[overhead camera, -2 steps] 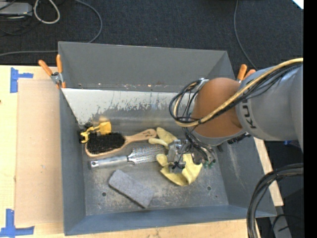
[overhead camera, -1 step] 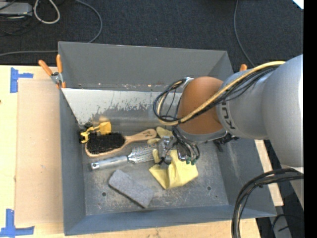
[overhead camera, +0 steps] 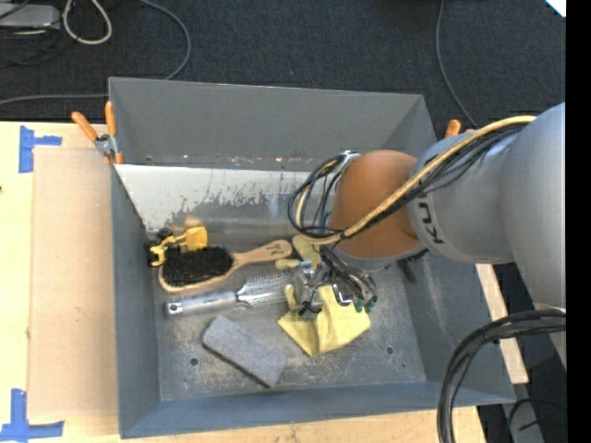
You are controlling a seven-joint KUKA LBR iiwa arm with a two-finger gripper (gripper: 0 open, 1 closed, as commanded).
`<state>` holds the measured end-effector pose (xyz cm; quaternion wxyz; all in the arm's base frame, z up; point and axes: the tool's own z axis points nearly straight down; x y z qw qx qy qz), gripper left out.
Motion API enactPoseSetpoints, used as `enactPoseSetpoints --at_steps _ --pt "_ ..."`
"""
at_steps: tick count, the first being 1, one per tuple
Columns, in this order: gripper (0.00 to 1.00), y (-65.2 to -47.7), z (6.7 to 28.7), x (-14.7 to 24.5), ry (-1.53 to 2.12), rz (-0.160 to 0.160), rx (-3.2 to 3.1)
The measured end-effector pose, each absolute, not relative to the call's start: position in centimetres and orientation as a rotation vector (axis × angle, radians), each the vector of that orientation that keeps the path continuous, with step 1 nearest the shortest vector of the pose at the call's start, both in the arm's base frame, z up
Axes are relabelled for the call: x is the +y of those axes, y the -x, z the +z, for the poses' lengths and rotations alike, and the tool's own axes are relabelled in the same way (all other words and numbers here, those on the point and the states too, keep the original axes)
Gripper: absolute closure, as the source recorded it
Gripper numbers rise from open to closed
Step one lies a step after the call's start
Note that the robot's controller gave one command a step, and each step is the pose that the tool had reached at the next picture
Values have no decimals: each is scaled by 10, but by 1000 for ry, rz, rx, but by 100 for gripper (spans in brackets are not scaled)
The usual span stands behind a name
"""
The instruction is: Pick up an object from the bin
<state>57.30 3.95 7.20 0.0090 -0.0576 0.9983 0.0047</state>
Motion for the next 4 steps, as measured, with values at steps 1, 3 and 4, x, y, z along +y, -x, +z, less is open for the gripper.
enactPoseSetpoints --at_steps 1,3,4 --pt "100 -592 71 56 -45 15 3127" --pt "100 -594 79 68 -28 14 3128" --pt "100 -590 167 66 -68 15 3132"
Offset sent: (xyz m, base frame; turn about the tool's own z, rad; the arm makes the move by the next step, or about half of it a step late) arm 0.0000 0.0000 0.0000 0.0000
